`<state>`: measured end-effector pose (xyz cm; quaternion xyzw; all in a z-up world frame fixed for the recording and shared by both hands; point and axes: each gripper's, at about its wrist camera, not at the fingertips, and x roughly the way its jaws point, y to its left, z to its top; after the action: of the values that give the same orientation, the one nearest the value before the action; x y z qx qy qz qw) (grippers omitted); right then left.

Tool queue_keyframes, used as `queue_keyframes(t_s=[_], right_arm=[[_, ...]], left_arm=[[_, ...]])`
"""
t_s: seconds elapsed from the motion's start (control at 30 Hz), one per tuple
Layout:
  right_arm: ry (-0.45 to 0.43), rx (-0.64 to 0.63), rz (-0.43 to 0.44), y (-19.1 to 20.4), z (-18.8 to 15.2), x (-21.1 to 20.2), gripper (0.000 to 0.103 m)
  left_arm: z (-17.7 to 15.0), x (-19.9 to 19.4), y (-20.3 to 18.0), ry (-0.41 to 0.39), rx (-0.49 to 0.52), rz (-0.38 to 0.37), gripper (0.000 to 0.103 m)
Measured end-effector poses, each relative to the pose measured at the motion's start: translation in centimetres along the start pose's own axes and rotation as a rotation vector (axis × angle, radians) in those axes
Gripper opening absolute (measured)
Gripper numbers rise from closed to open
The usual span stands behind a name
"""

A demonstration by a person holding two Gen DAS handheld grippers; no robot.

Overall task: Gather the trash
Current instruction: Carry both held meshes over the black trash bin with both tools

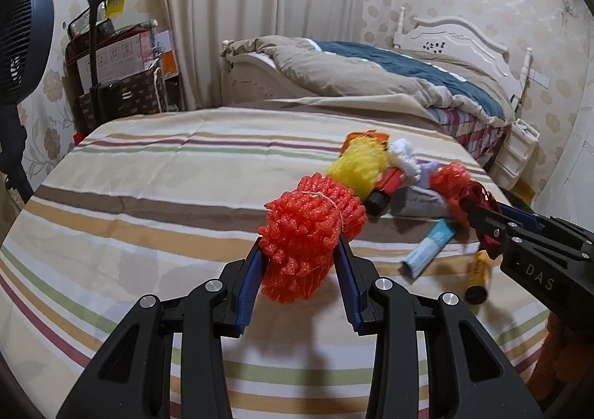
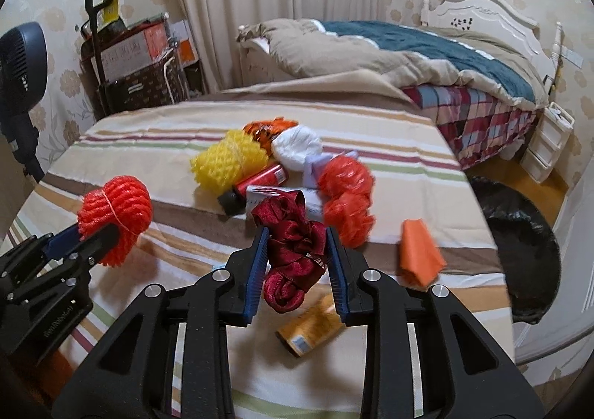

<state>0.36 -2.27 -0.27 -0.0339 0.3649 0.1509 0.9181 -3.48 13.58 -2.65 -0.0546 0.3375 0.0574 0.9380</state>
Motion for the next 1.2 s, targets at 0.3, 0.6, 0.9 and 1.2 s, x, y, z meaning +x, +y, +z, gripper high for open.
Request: queue_keyframes(t_s=[0.3,0.6,0.9,1.2], right_arm=[[-0.038,0.08,-0.085,-5.2,-0.3,-2.2,0.03],[-0.058,0.185,-0.208,-12.4,-1.1,-3.3,0.03],[-0.056,0.275,-0.286,-18.7,-2.0,-2.6,0.03],[-0.046,0.336,-0.316,-23.8,-2.2,-1.4,0.03]], left_arm=[[0.8,-0.5,-4.2,-0.023,0.041,-0.075,0.039],[2.2,0.3,-10.2,-0.026,0.116,-0.168,0.039],[3.4,2.0,-17.0,-0.013,0.194,-0.248,0.039],[4.3,4.8,-23.5,-0.001,0.259,-0.288,0.039]])
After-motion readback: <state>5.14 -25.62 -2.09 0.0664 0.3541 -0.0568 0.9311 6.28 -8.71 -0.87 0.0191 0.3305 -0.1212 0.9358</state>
